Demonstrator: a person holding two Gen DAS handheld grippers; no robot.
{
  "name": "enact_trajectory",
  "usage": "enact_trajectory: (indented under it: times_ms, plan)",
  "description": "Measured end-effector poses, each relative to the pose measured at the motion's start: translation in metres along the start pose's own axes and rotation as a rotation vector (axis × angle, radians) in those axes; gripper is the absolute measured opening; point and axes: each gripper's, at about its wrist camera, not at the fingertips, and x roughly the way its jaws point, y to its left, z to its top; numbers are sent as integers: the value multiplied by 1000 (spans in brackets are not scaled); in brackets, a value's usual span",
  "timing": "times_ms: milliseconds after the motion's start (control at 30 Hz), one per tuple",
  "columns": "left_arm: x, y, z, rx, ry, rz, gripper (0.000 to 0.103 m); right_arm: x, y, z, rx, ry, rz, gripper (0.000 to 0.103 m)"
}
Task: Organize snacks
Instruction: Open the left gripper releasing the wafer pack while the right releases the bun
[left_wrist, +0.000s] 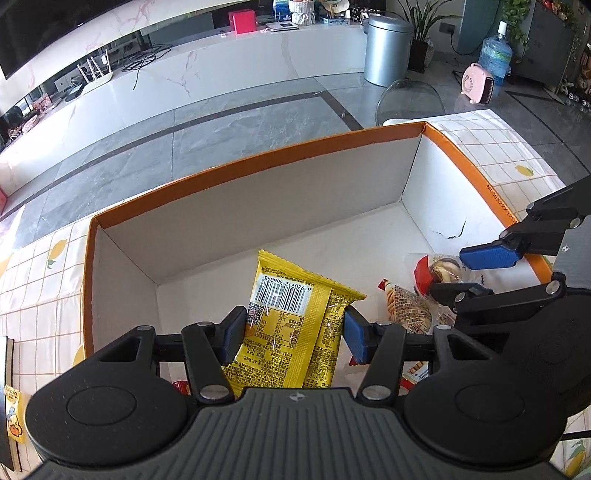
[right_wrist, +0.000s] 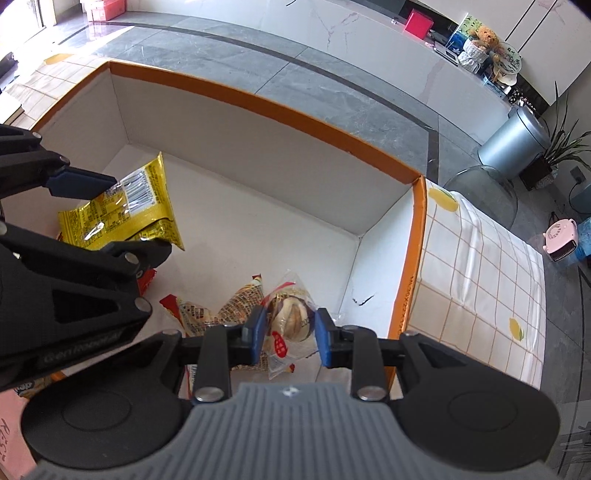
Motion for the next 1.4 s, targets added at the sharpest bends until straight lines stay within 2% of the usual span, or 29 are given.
enact_trajectory:
  times_ms: [333, 633, 733, 833, 900, 1000, 1400]
  plan:
    - [14, -3, 5, 12, 29, 26, 63, 15, -2, 4, -15, 70, -17, 30]
    - [17, -3, 2, 0, 24, 40, 64, 14, 3, 6, -46, 78, -28, 33]
    - [14, -2, 2, -10, 13, 37, 67, 13, 5, 5, -54, 78, -31, 35]
    - [11, -1, 1, -19, 4, 30, 72, 12, 6, 4, -63, 74, -33, 45]
    - [9, 0, 1, -19, -4, 32, 79, 10, 8, 4, -70, 70, -35, 52]
    - [6, 0, 1, -18, -11, 32, 81, 8, 10, 4, -79, 66, -37, 58]
    - [-16, -1, -1, -32, -48, 38, 81, -16, 7, 0, -62, 30, -48, 61]
